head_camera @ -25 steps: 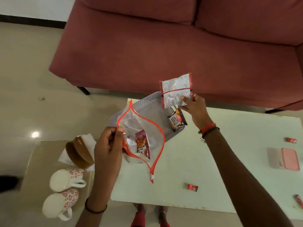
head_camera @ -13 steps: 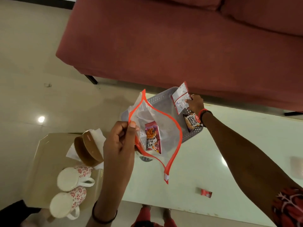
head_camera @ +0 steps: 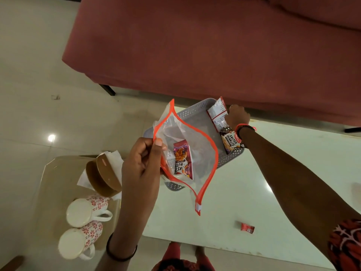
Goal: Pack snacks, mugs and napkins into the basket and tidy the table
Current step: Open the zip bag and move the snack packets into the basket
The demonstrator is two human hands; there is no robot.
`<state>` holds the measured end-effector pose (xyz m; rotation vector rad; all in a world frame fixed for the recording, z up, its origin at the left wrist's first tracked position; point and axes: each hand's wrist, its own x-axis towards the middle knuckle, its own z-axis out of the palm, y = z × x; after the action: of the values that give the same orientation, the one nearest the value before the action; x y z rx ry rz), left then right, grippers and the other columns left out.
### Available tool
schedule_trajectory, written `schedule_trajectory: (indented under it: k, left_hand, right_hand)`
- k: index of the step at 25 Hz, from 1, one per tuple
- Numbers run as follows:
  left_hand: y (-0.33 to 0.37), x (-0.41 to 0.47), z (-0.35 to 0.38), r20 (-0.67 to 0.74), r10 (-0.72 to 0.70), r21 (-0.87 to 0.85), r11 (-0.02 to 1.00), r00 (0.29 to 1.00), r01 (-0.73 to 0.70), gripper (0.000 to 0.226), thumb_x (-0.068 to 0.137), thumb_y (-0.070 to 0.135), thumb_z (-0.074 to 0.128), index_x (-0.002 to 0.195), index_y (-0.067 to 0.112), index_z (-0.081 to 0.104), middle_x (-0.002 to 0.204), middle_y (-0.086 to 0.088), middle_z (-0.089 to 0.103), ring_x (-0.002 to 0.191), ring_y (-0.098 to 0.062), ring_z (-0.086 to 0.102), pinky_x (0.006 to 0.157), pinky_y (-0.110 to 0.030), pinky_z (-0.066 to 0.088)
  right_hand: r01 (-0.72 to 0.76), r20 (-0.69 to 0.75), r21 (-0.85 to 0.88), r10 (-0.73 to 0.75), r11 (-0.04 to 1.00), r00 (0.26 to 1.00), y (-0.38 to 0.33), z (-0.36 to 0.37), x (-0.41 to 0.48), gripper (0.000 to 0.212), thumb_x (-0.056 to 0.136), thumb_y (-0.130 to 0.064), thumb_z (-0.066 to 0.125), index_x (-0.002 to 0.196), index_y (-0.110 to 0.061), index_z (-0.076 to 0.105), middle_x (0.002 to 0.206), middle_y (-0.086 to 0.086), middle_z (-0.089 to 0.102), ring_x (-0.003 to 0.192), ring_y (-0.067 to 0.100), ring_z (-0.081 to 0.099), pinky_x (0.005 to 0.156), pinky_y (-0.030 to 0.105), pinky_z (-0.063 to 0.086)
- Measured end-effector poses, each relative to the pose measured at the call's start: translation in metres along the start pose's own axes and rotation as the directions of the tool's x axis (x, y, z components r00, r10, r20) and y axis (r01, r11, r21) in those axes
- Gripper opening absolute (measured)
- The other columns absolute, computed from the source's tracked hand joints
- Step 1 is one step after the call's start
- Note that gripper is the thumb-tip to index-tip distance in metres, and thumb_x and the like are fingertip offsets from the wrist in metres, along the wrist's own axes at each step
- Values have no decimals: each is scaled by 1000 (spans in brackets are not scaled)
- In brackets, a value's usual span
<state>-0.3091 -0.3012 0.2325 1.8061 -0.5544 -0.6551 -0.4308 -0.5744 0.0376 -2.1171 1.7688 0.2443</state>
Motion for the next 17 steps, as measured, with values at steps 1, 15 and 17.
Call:
schedule_trajectory:
  k: [1, 15, 17]
  left_hand:
    - [-1, 0, 0, 4, -1, 6, 1000, 1000, 1, 22, 82, 39, 47, 84, 19, 57, 63, 20, 64, 64, -3, 65, 57, -20, 55]
    - [-5, -41, 17, 54, 34, 102, 994, 998, -39, 30, 88, 42, 49, 87, 12, 56, 64, 15, 60, 60, 4, 62, 51, -6, 47]
    - [-2, -54, 24, 63, 28, 153, 988, 998, -38, 31, 85, 42, 45, 84, 13, 55, 63, 14, 57, 59, 6, 60, 49, -4, 42]
  right_hand:
    - [9, 8, -9, -9, 1000, 1000, 2, -2, 1, 16, 88, -8, 53, 99, 0, 61, 104, 18, 68, 96, 35, 65, 84, 40, 51]
    - [198, -104, 665, -173, 720, 979, -13, -149, -215, 14, 81, -23, 66, 67, -25, 63, 56, -11, 63, 48, 2, 57, 54, 13, 46]
    - [136, 93, 741, -301, 658, 949, -15, -141, -258, 20, 86, -10, 57, 74, -22, 67, 66, -4, 68, 51, 5, 62, 55, 14, 52]
